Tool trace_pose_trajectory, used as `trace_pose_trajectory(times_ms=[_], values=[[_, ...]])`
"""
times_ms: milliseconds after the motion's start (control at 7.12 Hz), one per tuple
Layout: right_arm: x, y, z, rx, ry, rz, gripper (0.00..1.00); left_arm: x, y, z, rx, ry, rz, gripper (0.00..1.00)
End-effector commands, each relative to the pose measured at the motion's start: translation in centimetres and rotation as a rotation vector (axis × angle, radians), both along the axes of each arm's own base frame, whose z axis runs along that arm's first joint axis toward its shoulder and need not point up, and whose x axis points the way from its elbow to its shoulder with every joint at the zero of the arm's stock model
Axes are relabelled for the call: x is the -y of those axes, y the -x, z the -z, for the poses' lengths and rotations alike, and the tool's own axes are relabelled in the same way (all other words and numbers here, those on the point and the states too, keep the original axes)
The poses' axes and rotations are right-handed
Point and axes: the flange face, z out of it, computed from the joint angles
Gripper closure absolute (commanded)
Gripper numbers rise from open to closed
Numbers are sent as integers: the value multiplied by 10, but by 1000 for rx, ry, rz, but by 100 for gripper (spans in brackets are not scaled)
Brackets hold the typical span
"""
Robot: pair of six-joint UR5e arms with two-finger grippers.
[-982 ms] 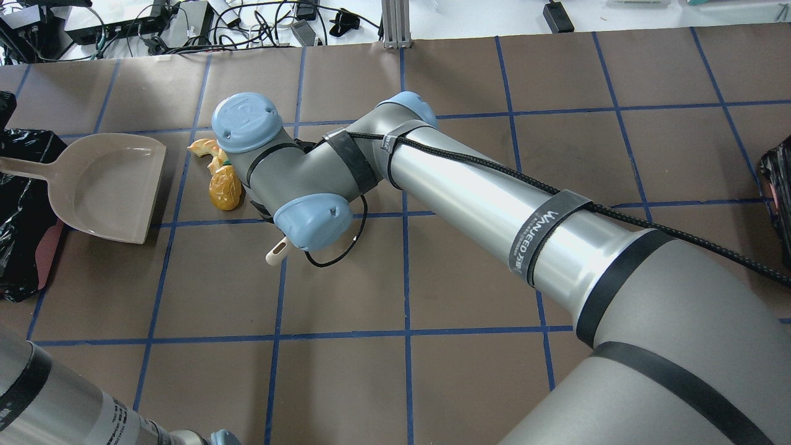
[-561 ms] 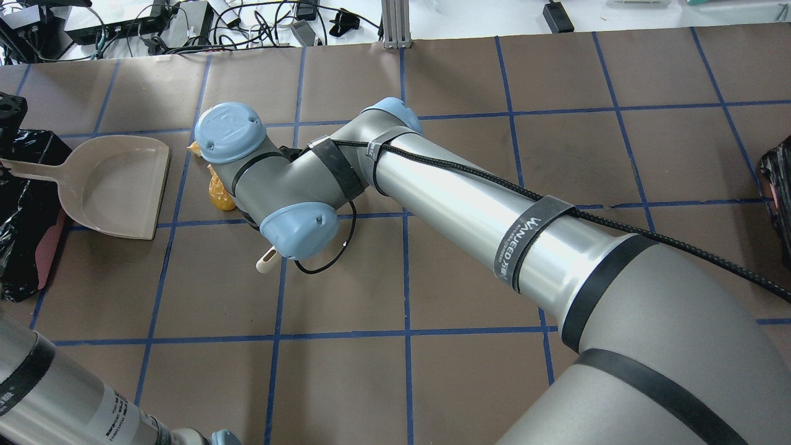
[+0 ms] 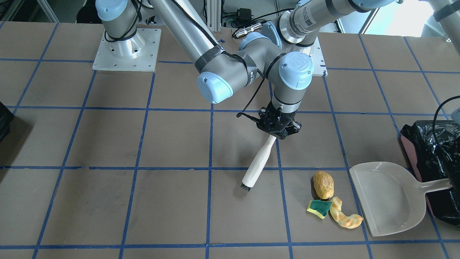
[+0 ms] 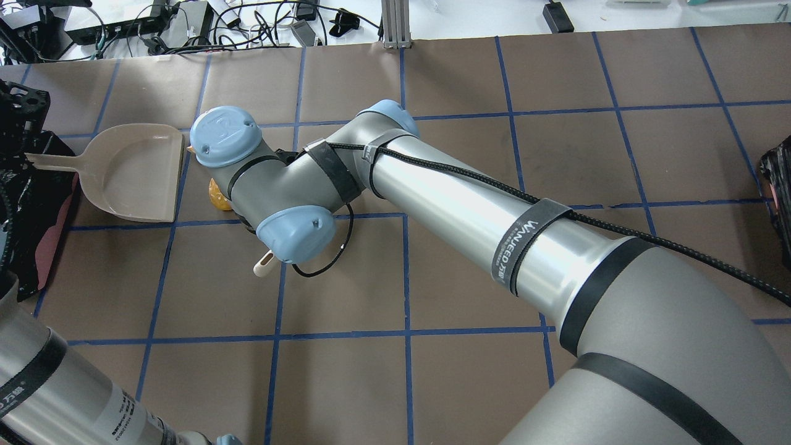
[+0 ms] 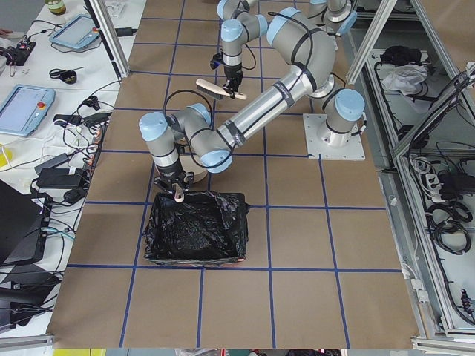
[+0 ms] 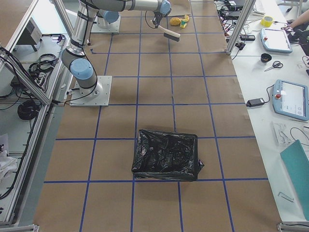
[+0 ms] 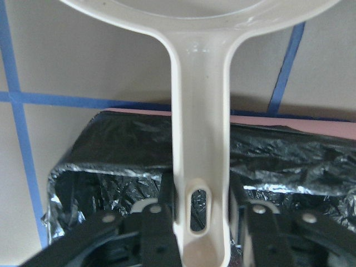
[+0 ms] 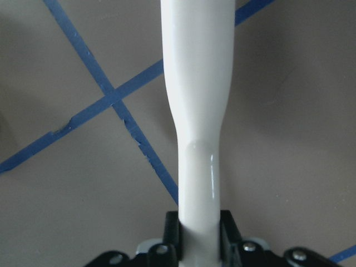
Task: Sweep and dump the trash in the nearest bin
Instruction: 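Sweep the potato, sponge and peel into the dustpan with the brush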
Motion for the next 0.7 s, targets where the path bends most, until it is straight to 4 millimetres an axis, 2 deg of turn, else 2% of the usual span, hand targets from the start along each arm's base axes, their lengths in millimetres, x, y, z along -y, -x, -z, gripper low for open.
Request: trace_pose_trajectory(times_ms=[0, 281, 561], values=[[-4, -22, -4, 52, -4, -38, 100, 10, 24, 5, -1, -7, 34, 92], [12, -63, 4, 70, 30, -63, 100, 9, 26, 6, -3, -14, 53, 92], [7, -76, 18, 90, 19, -99, 100, 8, 26, 4, 2, -15, 57, 92]])
